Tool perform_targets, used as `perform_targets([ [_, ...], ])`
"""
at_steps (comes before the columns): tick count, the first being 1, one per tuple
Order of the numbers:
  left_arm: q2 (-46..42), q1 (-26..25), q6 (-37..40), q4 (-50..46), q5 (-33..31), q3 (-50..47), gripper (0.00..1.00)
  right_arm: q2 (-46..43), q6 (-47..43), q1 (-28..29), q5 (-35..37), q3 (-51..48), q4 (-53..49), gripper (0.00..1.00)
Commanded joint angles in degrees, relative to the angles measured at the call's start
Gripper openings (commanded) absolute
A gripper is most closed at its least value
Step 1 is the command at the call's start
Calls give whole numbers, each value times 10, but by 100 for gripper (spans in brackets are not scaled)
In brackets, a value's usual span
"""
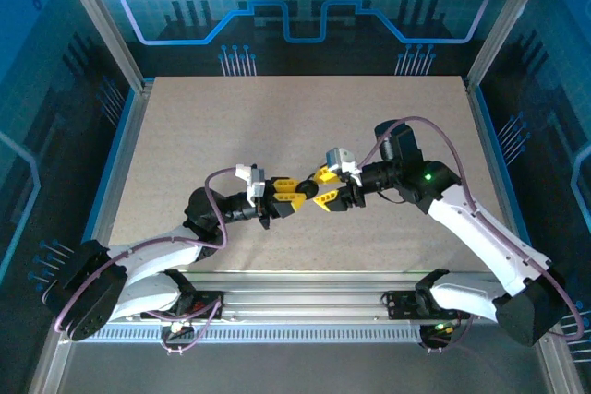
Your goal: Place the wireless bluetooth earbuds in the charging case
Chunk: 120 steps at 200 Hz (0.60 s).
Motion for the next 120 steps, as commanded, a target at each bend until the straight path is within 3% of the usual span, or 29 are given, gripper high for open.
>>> perform_targets([
  [1, -6, -3, -8, 20, 4, 8, 19, 8, -17, 15, -29, 21, -23, 41],
  [28, -13, -3, -5, 12, 2, 8, 19, 16, -27, 17, -36, 32, -30, 35],
  [57, -23, -3, 7, -2, -5, 1, 21, 24, -51, 17, -37, 48, -58, 17],
  [91, -59, -3, 65, -71, -20, -11, 47, 19, -76, 19, 13, 68, -109, 15],
  [120, -131, -3, 174, -268, -21, 15, 56, 11, -113, 36, 114, 89, -183, 14],
])
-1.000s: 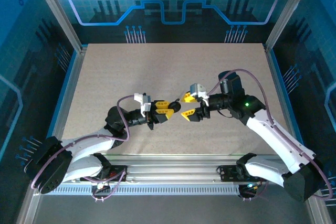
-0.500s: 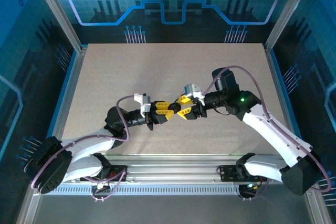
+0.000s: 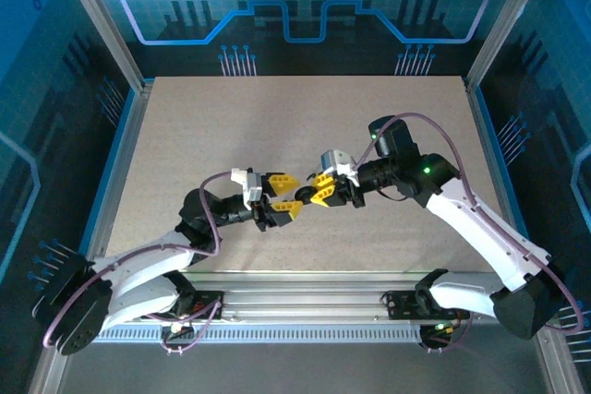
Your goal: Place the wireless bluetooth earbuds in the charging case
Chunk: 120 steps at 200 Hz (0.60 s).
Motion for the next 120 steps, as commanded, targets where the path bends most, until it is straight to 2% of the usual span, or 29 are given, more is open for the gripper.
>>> perform_targets([
  [1, -59, -3, 111, -176, -10, 21, 56, -10, -47, 19, 84, 31, -87, 14],
  [25, -117, -3, 221, -382, -16, 57, 58, -11, -86, 58, 209, 43, -136, 13],
  [49, -141, -3, 290, -497, -26, 80, 59, -2, -112, 97, 305, 51, -162, 11],
  [72, -135, -3, 308, -528, -18, 89, 59, 9, -120, 116, 329, 61, -164, 11],
  [120, -103, -3, 305, -518, -4, 93, 58, 27, -124, 152, 337, 71, -142, 12],
])
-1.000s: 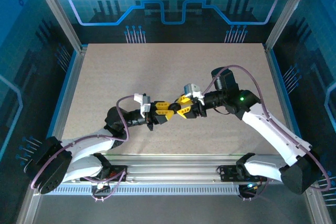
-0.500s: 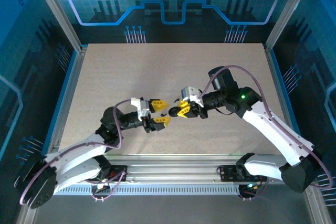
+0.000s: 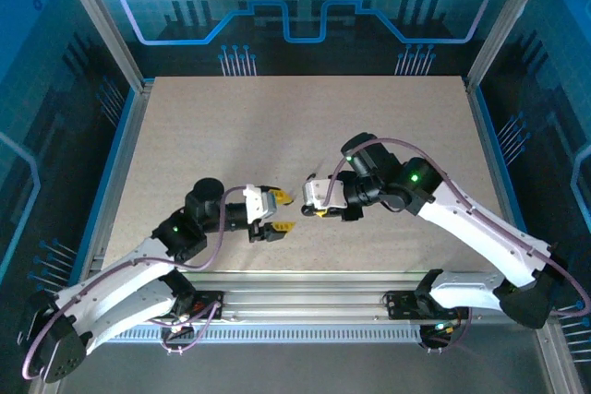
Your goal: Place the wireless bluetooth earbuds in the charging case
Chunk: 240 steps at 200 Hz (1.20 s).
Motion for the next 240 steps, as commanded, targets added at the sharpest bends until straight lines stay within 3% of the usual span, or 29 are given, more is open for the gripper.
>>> perform_targets([
  [1, 7, -3, 20, -16, 11, 19, 58, 8, -13, 17, 15, 17, 1, 11],
  [99, 27, -5, -15, 47, 27, 2, 54, 38, -3, 31, -55, 16, 40, 11],
  [185, 38, -5, -21, 45, 39, 4, 36, 45, -2, 33, -71, 14, 54, 11],
  [240, 40, -6, -23, 51, 49, 9, 18, 45, 3, 35, -70, 12, 56, 11],
])
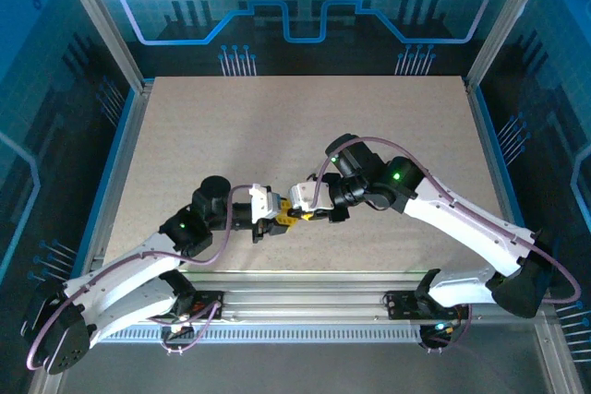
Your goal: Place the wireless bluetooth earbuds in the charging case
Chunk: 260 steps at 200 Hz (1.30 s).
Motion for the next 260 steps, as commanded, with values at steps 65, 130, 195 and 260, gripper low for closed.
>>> perform_targets([
  [65, -2, -3, -11, 27, 14, 1, 14, -57, 45, -18, -65, -49, 59, 41],
  [130, 5, -2, -17, 40, 19, 2, 15, -68, 65, -29, -90, -69, 93, 49],
  [195, 11, -3, -19, 44, 24, 7, 14, -51, 68, -33, -91, -65, 113, 48],
  [260, 13, -3, -22, 50, 29, 10, 15, -46, 75, -37, -31, -62, 120, 44],
])
